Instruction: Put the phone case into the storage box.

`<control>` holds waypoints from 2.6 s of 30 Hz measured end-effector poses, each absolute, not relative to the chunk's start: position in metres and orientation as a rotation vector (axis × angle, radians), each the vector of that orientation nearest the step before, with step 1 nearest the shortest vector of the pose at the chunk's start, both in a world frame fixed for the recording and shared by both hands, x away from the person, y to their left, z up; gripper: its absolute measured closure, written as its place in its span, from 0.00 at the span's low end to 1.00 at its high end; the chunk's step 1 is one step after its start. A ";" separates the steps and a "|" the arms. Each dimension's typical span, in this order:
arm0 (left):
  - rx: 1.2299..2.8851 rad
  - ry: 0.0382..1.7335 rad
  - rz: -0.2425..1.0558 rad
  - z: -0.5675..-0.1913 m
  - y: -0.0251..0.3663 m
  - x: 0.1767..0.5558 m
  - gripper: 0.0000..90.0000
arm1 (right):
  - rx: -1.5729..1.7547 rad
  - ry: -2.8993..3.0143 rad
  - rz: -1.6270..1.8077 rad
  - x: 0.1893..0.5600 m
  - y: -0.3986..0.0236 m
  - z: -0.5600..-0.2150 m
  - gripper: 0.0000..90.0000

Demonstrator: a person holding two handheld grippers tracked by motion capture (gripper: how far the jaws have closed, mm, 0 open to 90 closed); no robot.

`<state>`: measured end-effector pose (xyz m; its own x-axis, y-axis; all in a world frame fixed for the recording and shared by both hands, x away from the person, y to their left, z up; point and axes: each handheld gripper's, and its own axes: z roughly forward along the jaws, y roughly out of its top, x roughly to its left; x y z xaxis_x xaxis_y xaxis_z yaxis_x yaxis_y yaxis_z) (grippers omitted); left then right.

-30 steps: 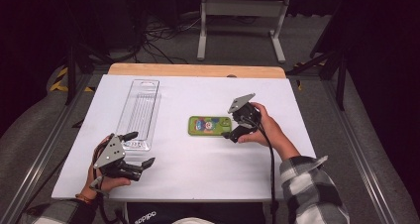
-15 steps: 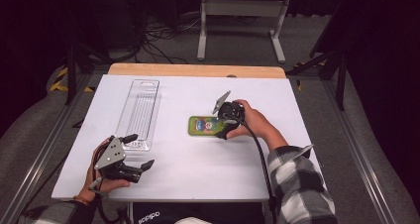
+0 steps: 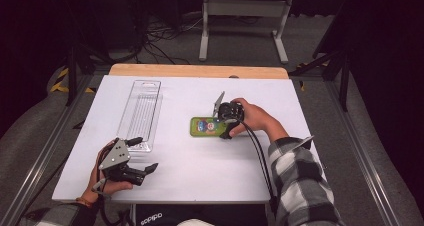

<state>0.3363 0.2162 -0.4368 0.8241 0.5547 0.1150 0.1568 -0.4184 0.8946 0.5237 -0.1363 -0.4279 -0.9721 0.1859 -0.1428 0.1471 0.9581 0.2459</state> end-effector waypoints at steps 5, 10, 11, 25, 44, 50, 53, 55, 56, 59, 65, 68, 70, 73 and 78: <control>2.011 0.522 0.478 -0.439 0.214 0.335 0.06 | 0.225 3.005 0.400 0.529 -0.140 -0.429 0.17; 2.040 0.508 0.476 -0.441 0.210 0.333 0.06 | 0.211 3.020 0.443 0.531 -0.144 -0.429 0.18; 2.044 0.508 0.477 -0.441 0.209 0.332 0.06 | 0.199 3.016 0.437 0.530 -0.143 -0.429 0.19; 2.149 0.359 0.735 -0.433 0.184 0.318 0.09 | 0.286 2.904 0.611 0.503 -0.135 -0.415 0.19; 2.190 0.056 1.229 -0.432 0.123 0.312 0.17 | 0.474 2.947 0.828 0.438 -0.110 -0.398 0.19; 2.187 -0.029 1.332 -0.436 0.109 0.311 0.21 | 0.558 2.963 0.863 0.429 -0.101 -0.395 0.19; 2.176 -0.066 1.405 -0.436 0.105 0.311 0.26 | 0.571 2.972 0.880 0.428 -0.096 -0.394 0.19; 2.183 -0.082 1.454 -0.438 0.102 0.310 0.32 | 0.602 2.974 0.891 0.427 -0.093 -0.392 0.19; 2.178 -0.107 1.485 -0.438 0.101 0.310 0.36 | 0.608 2.978 0.903 0.427 -0.092 -0.392 0.19; 2.184 -0.128 1.507 -0.440 0.098 0.311 0.45 | 0.656 2.965 0.924 0.428 -0.089 -0.389 0.19; 2.185 -0.189 1.590 -0.442 0.092 0.314 0.61 | 0.686 2.977 0.959 0.429 -0.086 -0.384 0.19; 2.187 -0.257 1.639 -0.443 0.087 0.313 0.71 | 0.698 2.971 0.958 0.430 -0.085 -0.383 0.19; 2.208 -0.252 1.657 -0.445 0.085 0.313 0.75 | 0.707 2.973 0.955 0.432 -0.085 -0.382 0.19; 2.219 -0.268 1.669 -0.446 0.084 0.315 0.78 | 0.712 2.968 0.946 0.432 -0.084 -0.382 0.19; 2.243 -0.300 1.695 -0.449 0.081 0.315 0.86 | 0.729 2.942 0.936 0.432 -0.083 -0.379 0.18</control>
